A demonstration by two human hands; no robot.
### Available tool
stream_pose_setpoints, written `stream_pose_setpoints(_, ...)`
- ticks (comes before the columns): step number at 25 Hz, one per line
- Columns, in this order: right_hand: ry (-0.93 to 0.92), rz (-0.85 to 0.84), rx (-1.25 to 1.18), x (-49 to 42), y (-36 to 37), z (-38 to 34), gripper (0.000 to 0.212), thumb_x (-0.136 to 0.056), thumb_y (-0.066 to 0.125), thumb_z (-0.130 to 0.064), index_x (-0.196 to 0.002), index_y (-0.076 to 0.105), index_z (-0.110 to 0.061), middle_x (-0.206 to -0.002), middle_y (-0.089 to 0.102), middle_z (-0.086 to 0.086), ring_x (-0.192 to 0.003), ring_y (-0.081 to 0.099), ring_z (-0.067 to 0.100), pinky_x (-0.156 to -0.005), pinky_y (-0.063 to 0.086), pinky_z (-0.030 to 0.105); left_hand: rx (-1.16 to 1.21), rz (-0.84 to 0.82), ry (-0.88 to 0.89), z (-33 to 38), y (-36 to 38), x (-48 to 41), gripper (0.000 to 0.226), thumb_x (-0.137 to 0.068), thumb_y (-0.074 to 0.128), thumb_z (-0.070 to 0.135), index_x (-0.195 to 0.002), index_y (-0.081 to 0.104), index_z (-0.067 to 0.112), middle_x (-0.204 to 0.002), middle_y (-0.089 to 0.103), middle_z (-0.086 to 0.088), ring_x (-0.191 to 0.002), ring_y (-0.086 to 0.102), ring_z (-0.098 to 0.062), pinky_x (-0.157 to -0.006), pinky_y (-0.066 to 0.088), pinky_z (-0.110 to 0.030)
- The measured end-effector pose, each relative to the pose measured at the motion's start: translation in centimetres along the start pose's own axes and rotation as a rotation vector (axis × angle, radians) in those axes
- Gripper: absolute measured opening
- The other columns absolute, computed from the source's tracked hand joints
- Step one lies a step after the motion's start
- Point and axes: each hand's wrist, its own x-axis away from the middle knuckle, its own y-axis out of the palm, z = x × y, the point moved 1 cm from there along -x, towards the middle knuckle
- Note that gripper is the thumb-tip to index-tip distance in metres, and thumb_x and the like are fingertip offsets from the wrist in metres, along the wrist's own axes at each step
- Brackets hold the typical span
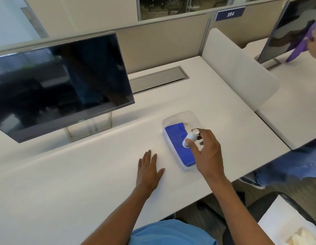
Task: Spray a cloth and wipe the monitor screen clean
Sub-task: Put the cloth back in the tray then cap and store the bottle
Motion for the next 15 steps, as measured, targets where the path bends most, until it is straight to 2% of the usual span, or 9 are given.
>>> stream_pose_setpoints(6, 0.117, 0.059, 0.061, -0.9, -3.0, 5.3, 0.024, -0.094, 0.079, -0.014, -0.115, 0.067, -0.013, -0.113, 0.064, 0.000, -0.090, 0.061, 0.021, -0.077, 0.049, 0.033, -0.077, -0.011, 0.026, -0.3, 0.2, -0.1, 0.081, -0.105, 0.054, 0.054, -0.169, 0.020, 0.019, -0.180, 0.000, -0.004, -0.167, 0.000, -0.023, -0.136, 0.004, -0.042)
stream_pose_setpoints(10, 0.165, -0.003, 0.070, -0.9, -2.8, 7.7, 0.025, -0.088, 0.082, -0.006, -0.108, 0.069, -0.011, -0.107, 0.064, 0.003, -0.090, 0.063, 0.023, -0.078, 0.055, 0.039, -0.060, -0.006, 0.027, -0.3, 0.3, 0.1, 0.081, -0.105, 0.055, 0.054, -0.169, 0.019, 0.019, -0.180, 0.000, -0.003, -0.167, -0.001, -0.021, -0.136, 0.002, -0.042)
stream_pose_setpoints(13, 0.177, -0.069, 0.119, -1.0, -2.1, 8.9, 0.023, -0.087, 0.083, -0.003, -0.105, 0.070, -0.007, -0.104, 0.067, 0.006, -0.093, 0.064, 0.026, -0.081, 0.056, 0.040, -0.041, -0.003, 0.025, -0.5, 0.4, 0.1, 0.082, -0.105, 0.056, 0.053, -0.169, 0.019, 0.019, -0.180, 0.000, -0.003, -0.167, -0.001, -0.021, -0.136, 0.002, -0.041)
stream_pose_setpoints(15, 0.192, -0.111, 0.169, -1.1, -1.7, 9.4, 0.024, -0.088, 0.081, -0.003, -0.108, 0.069, -0.006, -0.106, 0.068, 0.006, -0.097, 0.065, 0.026, -0.080, 0.052, 0.035, -0.033, -0.003, 0.024, -0.5, 0.4, 0.1, 0.082, -0.104, 0.057, 0.052, -0.169, 0.020, 0.019, -0.180, 0.001, -0.003, -0.167, -0.001, -0.021, -0.136, 0.002, -0.041)
